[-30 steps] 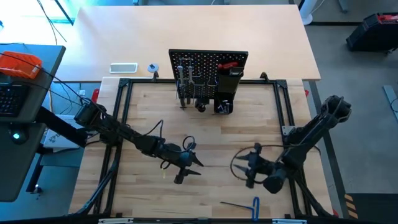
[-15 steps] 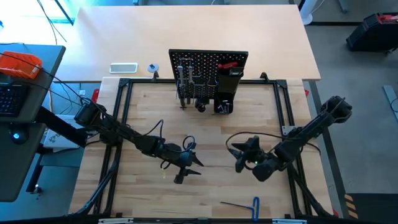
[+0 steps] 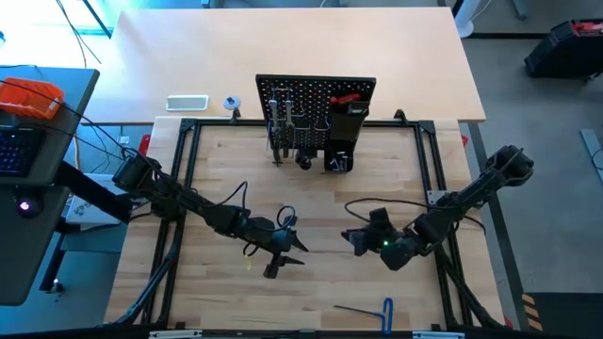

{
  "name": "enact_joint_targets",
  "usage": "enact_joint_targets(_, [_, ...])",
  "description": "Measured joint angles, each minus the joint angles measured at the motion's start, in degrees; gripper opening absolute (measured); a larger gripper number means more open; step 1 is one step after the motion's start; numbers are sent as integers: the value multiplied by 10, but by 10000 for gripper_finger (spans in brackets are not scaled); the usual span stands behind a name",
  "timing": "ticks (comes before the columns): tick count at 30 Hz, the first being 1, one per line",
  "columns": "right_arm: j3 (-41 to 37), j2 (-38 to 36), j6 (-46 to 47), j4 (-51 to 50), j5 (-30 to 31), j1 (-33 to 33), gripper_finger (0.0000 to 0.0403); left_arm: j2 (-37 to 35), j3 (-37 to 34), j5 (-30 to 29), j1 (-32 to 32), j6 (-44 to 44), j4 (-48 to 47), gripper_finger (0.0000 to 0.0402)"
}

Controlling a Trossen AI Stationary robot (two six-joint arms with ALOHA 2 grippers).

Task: Hang tools onto peg board
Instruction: Hang the blue pick tool onto the peg board

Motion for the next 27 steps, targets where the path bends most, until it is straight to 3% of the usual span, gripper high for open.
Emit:
enact_joint_targets(9, [0, 0, 101, -3, 4, -9, 142, 0, 0, 0, 0, 0, 0, 170])
enact_joint_targets(27, [1, 8, 98, 12, -1, -45, 142, 0, 0, 0, 0, 0, 0, 170])
